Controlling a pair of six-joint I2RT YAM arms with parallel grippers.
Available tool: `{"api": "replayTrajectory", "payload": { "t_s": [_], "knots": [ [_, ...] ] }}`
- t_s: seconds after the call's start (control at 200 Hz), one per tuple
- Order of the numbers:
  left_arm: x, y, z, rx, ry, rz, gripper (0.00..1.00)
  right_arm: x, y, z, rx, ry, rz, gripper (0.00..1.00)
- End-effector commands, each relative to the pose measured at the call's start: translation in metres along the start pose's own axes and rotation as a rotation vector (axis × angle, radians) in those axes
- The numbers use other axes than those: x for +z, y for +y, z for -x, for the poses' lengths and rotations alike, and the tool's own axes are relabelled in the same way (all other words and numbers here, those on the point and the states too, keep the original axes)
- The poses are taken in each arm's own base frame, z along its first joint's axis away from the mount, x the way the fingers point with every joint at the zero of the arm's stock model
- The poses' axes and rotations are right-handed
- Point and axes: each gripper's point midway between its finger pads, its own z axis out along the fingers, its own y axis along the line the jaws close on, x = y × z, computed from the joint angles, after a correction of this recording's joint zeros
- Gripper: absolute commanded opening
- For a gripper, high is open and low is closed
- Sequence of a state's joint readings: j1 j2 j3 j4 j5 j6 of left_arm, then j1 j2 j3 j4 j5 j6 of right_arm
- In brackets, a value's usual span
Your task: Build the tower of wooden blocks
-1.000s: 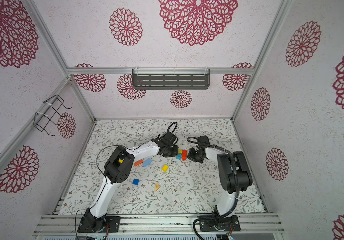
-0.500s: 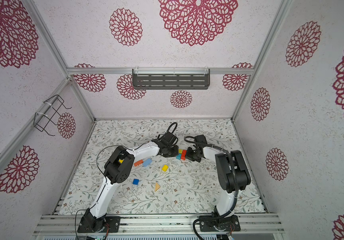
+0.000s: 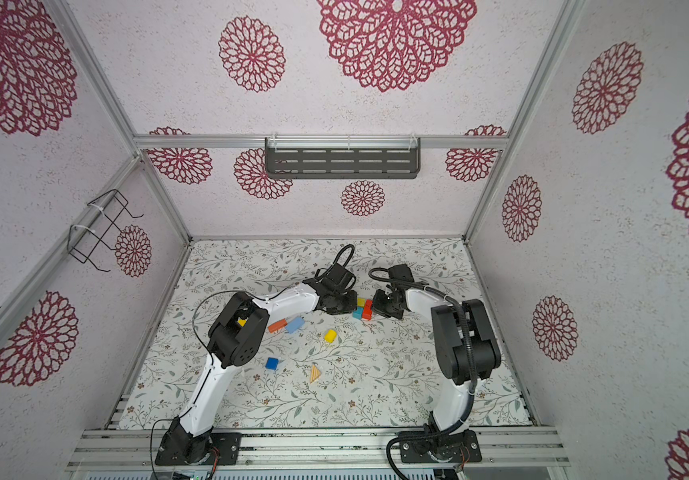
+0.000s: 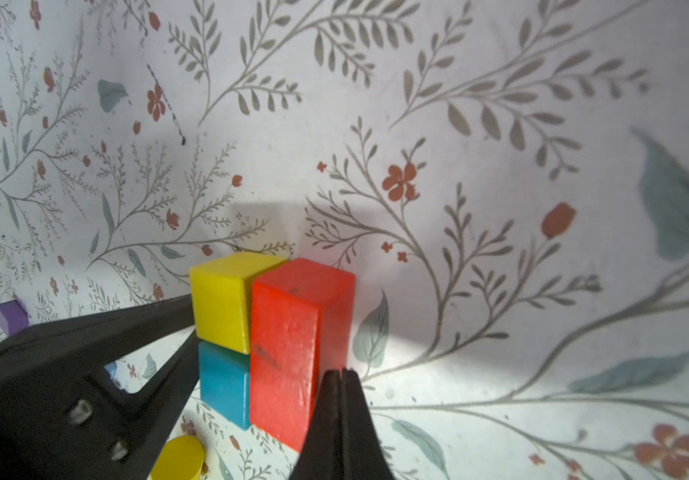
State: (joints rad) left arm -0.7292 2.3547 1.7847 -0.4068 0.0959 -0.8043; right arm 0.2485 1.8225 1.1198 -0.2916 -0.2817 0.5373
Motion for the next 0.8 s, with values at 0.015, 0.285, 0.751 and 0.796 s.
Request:
{"api": "replayTrajectory", "payload": {
  "t_s": [0.015,0.285,0.751,0.796],
  "knots": [
    [-0.010,0.003,0.013,-0.012,-0.021,0.016,0.00,0.000,-0.004,0.007,-0.018,-0.001,-0.046,0.00],
    [-0.003,-0.003,0.019,-0.025,-0.024,0.007,0.00,0.006,0.003,0.010,-0.014,0.005,-0.015,0.00],
    [0.004,-0.008,0.015,-0.030,-0.008,-0.004,0.00,0.005,0.013,0.012,-0.027,-0.002,0.015,0.00],
    [0.002,-0.008,0.016,-0.029,-0.011,-0.004,0.00,0.004,0.013,0.012,-0.027,-0.001,0.015,0.00]
  ]
}}
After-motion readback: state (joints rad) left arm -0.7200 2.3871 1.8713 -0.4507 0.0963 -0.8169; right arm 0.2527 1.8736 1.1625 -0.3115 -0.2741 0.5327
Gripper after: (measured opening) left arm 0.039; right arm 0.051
